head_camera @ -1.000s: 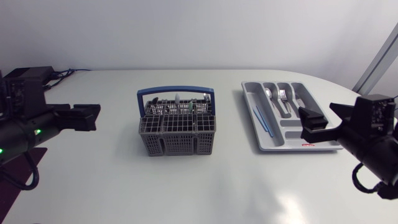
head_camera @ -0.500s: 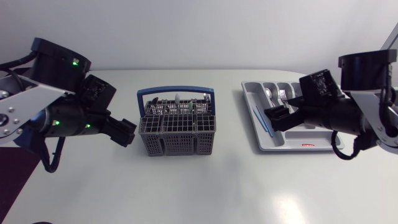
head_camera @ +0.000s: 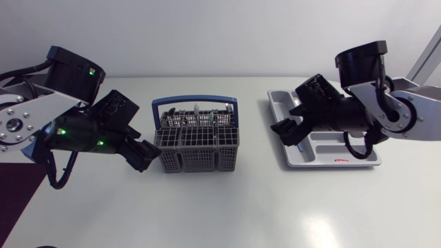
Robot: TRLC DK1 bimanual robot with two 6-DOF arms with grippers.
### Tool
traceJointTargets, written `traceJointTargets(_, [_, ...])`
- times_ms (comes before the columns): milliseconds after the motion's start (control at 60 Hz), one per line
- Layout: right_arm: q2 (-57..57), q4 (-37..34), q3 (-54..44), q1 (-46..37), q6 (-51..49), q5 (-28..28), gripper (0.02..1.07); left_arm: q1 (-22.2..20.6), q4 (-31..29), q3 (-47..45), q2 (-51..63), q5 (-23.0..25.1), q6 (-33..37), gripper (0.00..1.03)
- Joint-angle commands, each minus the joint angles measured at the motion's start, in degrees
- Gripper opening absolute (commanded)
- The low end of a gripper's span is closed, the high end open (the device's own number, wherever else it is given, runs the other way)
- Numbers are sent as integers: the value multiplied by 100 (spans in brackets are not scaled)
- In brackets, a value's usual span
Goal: Unload the cutlery basket into the drawer organizer.
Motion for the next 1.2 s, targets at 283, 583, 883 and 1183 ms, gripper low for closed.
traceJointTargets(283, [2032, 191, 1748, -107, 350, -1132, 11, -83, -145, -513, 400, 676, 834, 25])
traceJointTargets(583, [2955, -266, 3049, -37, 886, -1985, 11, 58, 304, -601, 936, 685, 1159, 25])
traceJointTargets(883, [2524, -1031, 2662, 333, 543, -2784, 11, 541, 1147, -452, 1665, 685, 1230, 25])
traceJointTargets(1183, [1347, -1426, 1730, 869, 368, -2740, 10, 770, 1719, -83, 2219, 685, 1247, 25])
